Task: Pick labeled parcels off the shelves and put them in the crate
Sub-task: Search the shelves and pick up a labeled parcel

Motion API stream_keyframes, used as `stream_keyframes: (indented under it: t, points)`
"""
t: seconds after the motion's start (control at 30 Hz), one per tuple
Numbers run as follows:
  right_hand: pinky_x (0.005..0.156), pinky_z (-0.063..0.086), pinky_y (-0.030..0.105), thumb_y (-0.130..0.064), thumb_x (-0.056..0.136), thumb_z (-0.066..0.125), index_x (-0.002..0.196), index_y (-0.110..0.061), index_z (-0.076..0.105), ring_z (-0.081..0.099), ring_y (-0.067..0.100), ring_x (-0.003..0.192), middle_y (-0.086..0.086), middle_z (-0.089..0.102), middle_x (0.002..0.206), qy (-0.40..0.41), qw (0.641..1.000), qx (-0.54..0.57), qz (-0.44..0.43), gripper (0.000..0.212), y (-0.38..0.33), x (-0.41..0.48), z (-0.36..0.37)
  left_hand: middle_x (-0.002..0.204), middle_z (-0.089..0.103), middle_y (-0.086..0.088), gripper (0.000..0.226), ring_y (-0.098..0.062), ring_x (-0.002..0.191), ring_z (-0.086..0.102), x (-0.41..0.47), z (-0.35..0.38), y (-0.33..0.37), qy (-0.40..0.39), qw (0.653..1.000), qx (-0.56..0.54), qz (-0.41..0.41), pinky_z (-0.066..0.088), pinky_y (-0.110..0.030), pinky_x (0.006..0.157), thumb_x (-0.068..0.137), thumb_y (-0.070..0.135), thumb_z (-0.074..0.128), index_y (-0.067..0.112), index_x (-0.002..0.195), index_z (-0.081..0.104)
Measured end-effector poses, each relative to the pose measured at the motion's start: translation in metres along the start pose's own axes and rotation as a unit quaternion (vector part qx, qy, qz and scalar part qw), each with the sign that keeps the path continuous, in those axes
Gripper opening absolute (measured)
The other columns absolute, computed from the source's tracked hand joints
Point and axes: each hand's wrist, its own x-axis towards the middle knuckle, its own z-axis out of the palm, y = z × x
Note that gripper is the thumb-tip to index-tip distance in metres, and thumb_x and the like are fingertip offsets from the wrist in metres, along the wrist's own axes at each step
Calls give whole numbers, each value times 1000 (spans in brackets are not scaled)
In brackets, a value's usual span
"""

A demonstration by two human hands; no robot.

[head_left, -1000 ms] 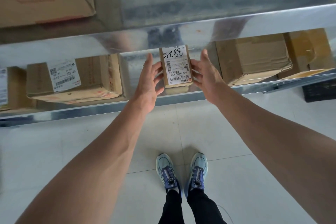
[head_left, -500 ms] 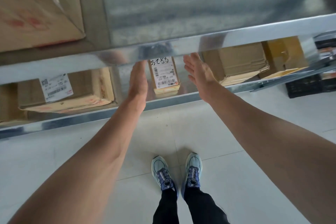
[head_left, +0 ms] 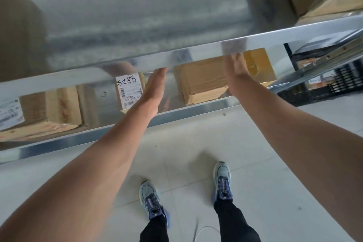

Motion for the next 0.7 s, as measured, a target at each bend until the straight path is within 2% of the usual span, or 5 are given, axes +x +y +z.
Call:
stream_keyframes:
  t: [0.13, 0.23, 0.3, 0.43, 0.7]
  points:
    - [114, 39, 43, -36, 109, 28, 140, -14, 50, 51, 27, 125, 12, 54, 142, -23, 999, -28, 26, 44, 18, 35, -27, 158, 43, 1, 53, -15, 144, 40, 4, 40, 9, 20, 999, -15, -27, 30, -44, 115, 102, 52, 43, 26, 148, 47]
    - [84, 44, 34, -38, 104, 31, 88, -25, 50, 51, 21, 89, 2, 53, 95, -67, 996, -25, 57, 28, 29, 61, -35, 156, 45, 0, 45, -17, 140, 43, 13, 62, 15, 52, 996, -36, -61, 31, -43, 114, 105, 46, 37, 23, 141, 52]
    - [67, 39, 30, -31, 104, 36, 76, -26, 44, 45, 15, 71, -1, 47, 81, -67, 994, 11, 89, 29, 28, 72, -42, 146, 50, 3, 37, -18, 134, 46, 19, 73, 18, 68, 992, -53, -87, 32, -42, 110, 105, 41, 33, 23, 128, 57]
    - [92, 56, 40, -40, 104, 43, 124, -18, 61, 68, 21, 105, 3, 68, 123, -132, 982, 84, 107, 34, 26, 82, -49, 117, 65, -2, 45, -24, 114, 57, 27, 87, 24, 65, 987, -88, -114, 41, -42, 97, 102, 50, 29, 21, 108, 63]
    - [98, 54, 43, -39, 105, 37, 129, -21, 61, 66, 20, 110, -1, 71, 122, -124, 986, 96, 61, 39, 22, 85, -53, 113, 70, 0, 44, -23, 110, 62, 24, 84, 21, 96, 980, -151, -91, 45, -46, 98, 99, 41, 36, 18, 119, 68]
